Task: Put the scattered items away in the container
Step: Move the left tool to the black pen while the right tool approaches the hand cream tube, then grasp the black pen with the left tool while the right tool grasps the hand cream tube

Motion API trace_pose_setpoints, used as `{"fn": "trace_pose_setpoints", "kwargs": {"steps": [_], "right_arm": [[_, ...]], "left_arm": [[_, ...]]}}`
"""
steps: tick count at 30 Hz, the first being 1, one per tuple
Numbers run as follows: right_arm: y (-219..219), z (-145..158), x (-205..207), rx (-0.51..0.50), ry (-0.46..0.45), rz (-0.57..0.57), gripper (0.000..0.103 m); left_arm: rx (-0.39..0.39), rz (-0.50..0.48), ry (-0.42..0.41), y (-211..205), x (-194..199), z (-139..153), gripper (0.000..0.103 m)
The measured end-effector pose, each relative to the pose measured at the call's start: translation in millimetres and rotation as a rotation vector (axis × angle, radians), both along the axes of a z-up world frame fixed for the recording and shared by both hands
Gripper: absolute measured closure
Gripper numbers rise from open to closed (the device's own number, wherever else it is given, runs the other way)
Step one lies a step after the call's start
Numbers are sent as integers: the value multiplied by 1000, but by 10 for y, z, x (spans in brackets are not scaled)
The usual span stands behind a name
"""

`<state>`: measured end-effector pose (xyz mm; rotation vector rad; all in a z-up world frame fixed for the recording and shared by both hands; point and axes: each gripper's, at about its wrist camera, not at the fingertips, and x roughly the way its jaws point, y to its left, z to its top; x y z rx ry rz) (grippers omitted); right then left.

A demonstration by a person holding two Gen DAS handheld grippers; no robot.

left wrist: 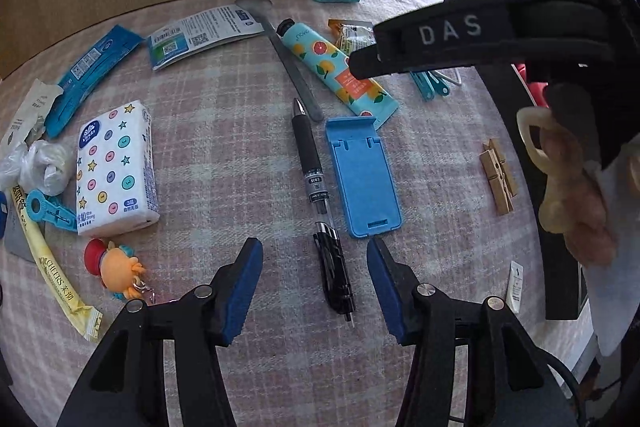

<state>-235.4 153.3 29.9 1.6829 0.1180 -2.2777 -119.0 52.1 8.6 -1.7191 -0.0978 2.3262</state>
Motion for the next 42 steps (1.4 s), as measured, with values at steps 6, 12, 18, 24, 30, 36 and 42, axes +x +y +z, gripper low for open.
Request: {"fn": "trace_pose_setpoints", "kwargs": {"steps": [6, 12, 18, 24, 30, 36, 42], "right_arm": [[-103, -56, -138, 15, -8, 43, 52], [-240, -134, -198, 56, -11, 86, 52], [-325, -191, -237, 101, 2, 113, 52], [-411, -230, -231, 165, 32, 148, 54], [-413, -208, -217, 142, 13, 148, 71], [-254, -172, -200, 39, -35, 94, 71], [-40, -95, -74, -10, -30, 49, 72]], "left_arm": [[-17, -5, 5, 0, -49, -51, 52], [-45, 0, 16, -15, -135, -36, 62], [-79, -15, 32, 29, -209, -26, 65], [-98, 16, 81, -46, -229, -20, 85], [-74, 38, 80, -160, -225, -8, 93], [-26, 70, 70, -304, -125, 11, 93], [23, 118, 58, -480, 19, 70, 93]]}}
